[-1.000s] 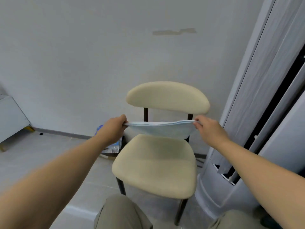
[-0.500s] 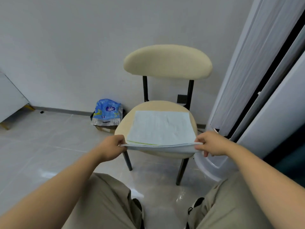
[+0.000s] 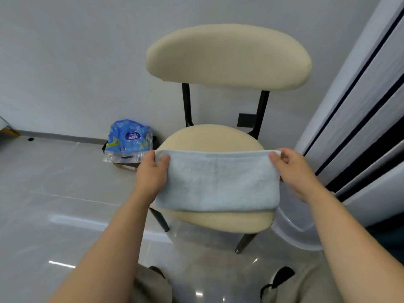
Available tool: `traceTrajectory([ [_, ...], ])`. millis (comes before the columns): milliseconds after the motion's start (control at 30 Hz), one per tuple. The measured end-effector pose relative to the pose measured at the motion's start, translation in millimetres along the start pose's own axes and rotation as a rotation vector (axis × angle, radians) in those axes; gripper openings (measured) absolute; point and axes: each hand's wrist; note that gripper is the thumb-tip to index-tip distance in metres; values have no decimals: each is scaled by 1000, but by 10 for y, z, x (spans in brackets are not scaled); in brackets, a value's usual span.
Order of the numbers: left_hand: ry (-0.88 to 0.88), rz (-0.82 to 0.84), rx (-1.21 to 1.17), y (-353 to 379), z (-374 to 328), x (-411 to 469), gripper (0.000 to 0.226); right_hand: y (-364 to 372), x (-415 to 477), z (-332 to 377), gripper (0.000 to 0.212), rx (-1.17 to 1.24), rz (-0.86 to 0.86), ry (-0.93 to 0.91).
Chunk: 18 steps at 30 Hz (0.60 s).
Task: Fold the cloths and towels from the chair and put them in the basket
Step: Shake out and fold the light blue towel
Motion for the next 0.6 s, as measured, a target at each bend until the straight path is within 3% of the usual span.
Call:
traceTrajectory([
  [200, 5, -34, 158, 397, 279, 457, 25, 430, 575, -129, 30, -233, -169, 12],
  [600, 47, -66, 553, 606, 450, 727, 23, 692, 916, -356, 29, -513, -188, 42],
])
Point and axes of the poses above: each hand's wrist, its own x-axis towards the middle knuckle, its own y-axis out of the palm, z = x × y, and after that the axes turned 11 degrees about -x, right-handed
